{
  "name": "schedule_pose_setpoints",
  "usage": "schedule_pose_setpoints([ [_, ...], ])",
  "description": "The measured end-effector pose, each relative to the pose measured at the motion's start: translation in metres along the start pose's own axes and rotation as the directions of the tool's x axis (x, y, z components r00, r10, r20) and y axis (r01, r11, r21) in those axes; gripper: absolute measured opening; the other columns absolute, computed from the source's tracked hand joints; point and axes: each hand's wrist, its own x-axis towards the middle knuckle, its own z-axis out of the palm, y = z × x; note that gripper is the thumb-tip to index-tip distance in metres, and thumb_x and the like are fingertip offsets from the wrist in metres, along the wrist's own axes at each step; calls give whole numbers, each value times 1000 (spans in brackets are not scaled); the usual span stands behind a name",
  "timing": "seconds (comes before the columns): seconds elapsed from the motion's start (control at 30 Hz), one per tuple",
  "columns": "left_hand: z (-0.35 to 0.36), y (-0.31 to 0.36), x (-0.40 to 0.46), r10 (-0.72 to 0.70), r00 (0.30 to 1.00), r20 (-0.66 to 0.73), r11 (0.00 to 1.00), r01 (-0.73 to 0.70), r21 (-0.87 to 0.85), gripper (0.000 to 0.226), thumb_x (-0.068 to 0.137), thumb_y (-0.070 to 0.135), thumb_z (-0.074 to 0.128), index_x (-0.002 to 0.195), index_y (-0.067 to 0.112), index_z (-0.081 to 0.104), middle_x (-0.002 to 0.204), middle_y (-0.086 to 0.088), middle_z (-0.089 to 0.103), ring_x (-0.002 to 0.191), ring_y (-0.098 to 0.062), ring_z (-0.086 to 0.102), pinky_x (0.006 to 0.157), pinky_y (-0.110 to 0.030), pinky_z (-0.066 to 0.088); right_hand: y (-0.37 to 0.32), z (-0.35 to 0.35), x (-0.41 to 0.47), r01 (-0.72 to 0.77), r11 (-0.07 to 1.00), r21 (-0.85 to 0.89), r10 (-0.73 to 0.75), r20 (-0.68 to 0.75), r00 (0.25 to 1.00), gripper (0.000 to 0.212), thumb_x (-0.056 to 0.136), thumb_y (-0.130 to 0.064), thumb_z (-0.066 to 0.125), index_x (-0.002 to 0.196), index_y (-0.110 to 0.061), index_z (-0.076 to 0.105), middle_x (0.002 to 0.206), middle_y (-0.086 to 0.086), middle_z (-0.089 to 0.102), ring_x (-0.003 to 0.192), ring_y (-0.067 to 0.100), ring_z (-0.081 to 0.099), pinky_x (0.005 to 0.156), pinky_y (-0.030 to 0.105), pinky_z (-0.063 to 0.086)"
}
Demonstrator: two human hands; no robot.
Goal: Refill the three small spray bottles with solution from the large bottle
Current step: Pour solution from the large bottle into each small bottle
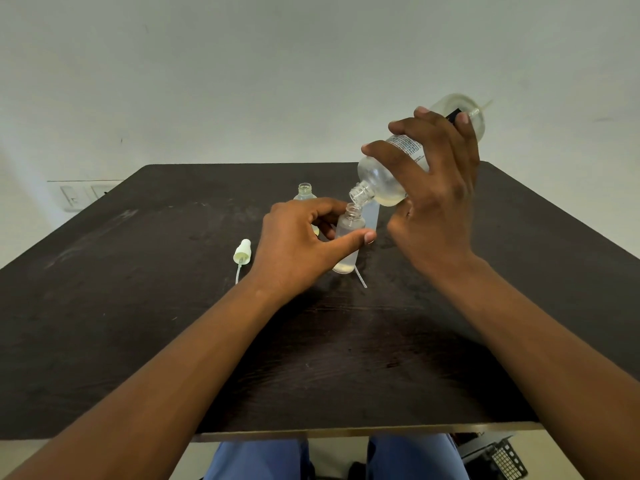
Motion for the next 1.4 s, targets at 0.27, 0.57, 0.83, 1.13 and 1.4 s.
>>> schedule_pose_setpoints([
  [0.27,0,0,0,-4,1000,5,1000,4,-5,34,79,48,87,104,24,82,85,15,76,75,-8,70,66,-18,54,1,1,0,13,1000,5,-13,2,1000,54,73,8,58,118,-15,78,129,13,68,136,37,56,124,55,28],
  [0.57,0,1,0,-15,1000,11,1000,15,-10,33,79,49,87,101,25,82,83,14,75,73,-7,69,64,-16,51,1,1,-1,23,1000,-7,-23,0,1000,51,75,7,60,117,-15,78,129,13,68,136,36,56,125,54,27],
  [0.83,0,0,0,-14,1000,10,1000,14,-4,36,79,50,86,103,25,82,83,15,75,74,-6,69,65,-16,53,1,0,0,26,1000,-16,-26,-1,1000,54,73,9,60,117,-15,77,130,13,68,137,37,56,126,51,26],
  [1.13,0,0,0,-5,1000,12,1000,5,11,39,79,54,85,105,25,82,84,15,76,76,-6,70,65,-15,53,1,-1,1,32,999,-18,-32,-20,999,52,75,9,62,118,-15,78,130,13,68,137,36,55,125,54,27],
  [1.4,0,0,1,-7,1000,6,1000,7,7,36,79,51,86,103,26,82,84,15,76,75,-7,70,65,-13,51,1,0,0,29,999,-15,-30,-21,999,50,76,8,64,117,-16,78,129,12,68,137,35,56,124,54,28],
])
